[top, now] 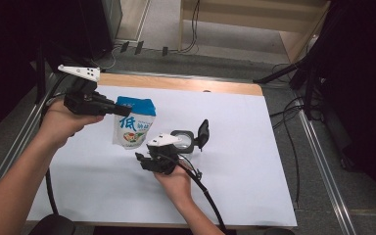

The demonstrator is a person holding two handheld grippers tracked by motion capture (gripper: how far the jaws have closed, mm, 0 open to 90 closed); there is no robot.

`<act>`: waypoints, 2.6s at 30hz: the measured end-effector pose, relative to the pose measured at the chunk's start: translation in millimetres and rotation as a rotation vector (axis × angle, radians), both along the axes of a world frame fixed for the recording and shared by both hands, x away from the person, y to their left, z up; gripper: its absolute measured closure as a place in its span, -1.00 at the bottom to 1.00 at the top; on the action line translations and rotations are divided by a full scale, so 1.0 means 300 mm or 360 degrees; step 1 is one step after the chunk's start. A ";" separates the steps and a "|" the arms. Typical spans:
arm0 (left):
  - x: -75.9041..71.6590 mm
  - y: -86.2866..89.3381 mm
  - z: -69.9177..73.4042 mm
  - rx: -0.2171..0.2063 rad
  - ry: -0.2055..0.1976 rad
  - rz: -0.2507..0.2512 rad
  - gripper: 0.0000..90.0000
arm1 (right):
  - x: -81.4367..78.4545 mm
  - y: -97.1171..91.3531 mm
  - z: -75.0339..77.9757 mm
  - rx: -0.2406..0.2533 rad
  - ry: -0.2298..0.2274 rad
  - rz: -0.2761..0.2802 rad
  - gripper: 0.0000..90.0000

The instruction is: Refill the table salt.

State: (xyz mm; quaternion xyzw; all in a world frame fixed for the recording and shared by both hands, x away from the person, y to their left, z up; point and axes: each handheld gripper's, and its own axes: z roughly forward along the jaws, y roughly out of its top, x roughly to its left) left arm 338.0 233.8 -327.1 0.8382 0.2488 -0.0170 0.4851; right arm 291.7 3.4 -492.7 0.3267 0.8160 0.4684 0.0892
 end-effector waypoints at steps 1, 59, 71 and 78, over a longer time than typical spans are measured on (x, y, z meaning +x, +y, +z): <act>-0.006 0.002 0.004 -0.0003 0.0008 -0.0005 1.00 | 0.001 0.017 -0.003 0.0014 -0.0011 -0.0005 0.04; 0.064 -0.187 -0.116 0.0079 0.0219 -0.0022 0.94 | -0.060 0.064 -0.050 0.0042 -0.0188 0.0149 0.11; 0.048 -0.200 -0.154 0.0110 0.0182 -0.0033 0.96 | -0.057 0.040 -0.051 0.0088 -0.0169 0.0115 0.12; 0.051 -0.212 -0.156 0.0115 0.0196 -0.0037 0.99 | -0.066 0.039 -0.055 0.0095 -0.0199 0.0081 0.03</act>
